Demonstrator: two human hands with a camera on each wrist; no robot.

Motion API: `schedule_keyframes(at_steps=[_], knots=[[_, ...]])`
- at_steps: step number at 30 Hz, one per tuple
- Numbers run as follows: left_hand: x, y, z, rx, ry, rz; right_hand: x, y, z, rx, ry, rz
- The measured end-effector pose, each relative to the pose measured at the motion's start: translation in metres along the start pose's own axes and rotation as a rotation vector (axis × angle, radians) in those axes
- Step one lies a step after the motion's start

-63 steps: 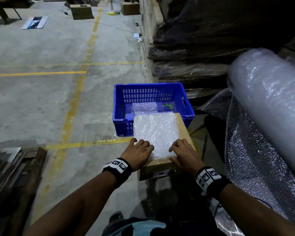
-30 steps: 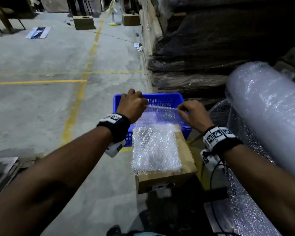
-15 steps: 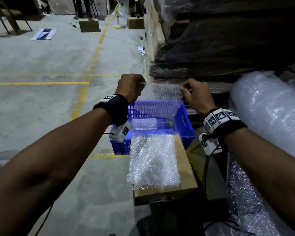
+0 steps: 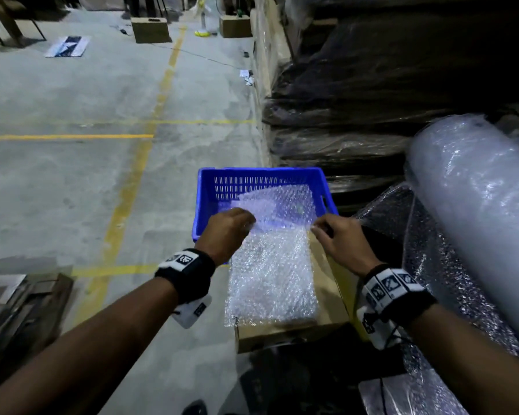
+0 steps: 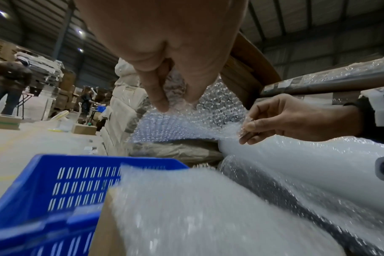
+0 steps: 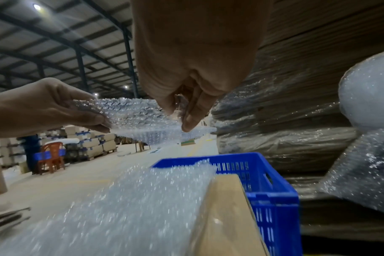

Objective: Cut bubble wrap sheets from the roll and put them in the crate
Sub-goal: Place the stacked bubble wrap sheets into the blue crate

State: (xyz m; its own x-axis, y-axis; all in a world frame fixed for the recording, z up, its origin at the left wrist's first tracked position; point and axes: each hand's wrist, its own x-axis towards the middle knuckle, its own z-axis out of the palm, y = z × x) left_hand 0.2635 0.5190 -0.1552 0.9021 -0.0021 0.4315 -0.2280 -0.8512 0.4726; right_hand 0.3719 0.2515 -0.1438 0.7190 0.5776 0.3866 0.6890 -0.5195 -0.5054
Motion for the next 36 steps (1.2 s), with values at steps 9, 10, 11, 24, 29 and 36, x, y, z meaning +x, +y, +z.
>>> schedule_keyframes(at_steps=[9, 10, 11, 24, 29, 36], knots=[[-0.087, 0.004, 0.033, 0.026, -0.026, 0.082, -0.084, 0.008, 0.045, 0.050, -0.039, 0.018], [-0.093, 0.005, 0.035, 0.025, -0.035, 0.084, -0.093, 0.008, 0.047, 0.050, -0.052, -0.006], [-0.099, 0.004, 0.037, 0.020, -0.054, 0.089, -0.100, 0.010, 0.049, 0.052, -0.067, -0.017], [-0.141, 0.011, 0.049, 0.136, -0.186, 0.108, -0.138, 0.016, 0.065, 0.054, -0.175, 0.028], [-0.148, 0.013, 0.053, 0.146, -0.172, 0.140, -0.147, 0.010, 0.061, -0.068, -0.160, 0.014], [-0.153, -0.002, 0.063, 0.202, -0.262, 0.176, -0.156, 0.012, 0.058, -0.232, -0.251, -0.024]])
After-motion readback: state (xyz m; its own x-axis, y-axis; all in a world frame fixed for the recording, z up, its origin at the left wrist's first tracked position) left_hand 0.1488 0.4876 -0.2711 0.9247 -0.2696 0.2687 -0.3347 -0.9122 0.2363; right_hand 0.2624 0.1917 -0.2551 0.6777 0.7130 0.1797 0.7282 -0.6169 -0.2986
